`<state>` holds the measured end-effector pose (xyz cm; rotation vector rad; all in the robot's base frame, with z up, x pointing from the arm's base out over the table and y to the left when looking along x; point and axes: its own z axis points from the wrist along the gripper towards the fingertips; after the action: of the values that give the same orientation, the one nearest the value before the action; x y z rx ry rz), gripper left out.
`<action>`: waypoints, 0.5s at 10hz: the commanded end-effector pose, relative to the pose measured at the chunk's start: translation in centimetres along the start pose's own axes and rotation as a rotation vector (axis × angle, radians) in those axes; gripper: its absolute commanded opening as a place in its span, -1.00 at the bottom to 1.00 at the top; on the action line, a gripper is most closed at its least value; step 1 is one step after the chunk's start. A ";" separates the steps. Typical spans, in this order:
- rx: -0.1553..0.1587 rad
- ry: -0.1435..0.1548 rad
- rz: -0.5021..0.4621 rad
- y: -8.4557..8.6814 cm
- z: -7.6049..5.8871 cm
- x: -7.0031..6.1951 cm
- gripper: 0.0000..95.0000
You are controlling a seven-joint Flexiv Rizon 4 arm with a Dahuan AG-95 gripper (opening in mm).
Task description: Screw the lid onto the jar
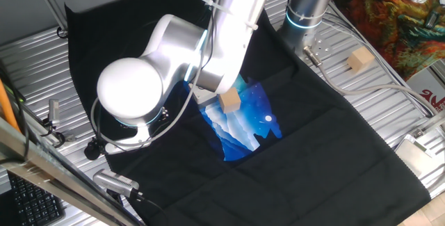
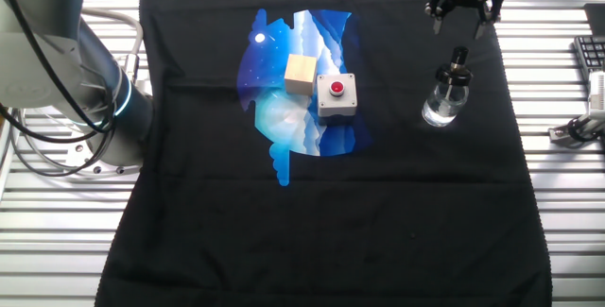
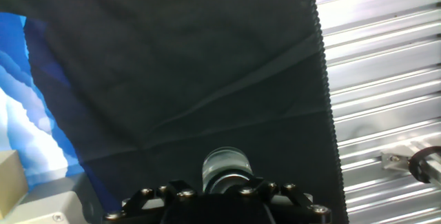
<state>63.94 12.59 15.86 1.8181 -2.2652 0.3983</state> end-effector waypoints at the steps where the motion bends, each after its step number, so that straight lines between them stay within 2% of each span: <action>1: 0.005 -0.002 -0.004 -0.1 0.3 0.1 0.20; 5: 0.008 -0.002 -0.007 -0.4 0.8 0.3 0.20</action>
<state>64.34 11.86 15.13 1.8310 -2.2615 0.4074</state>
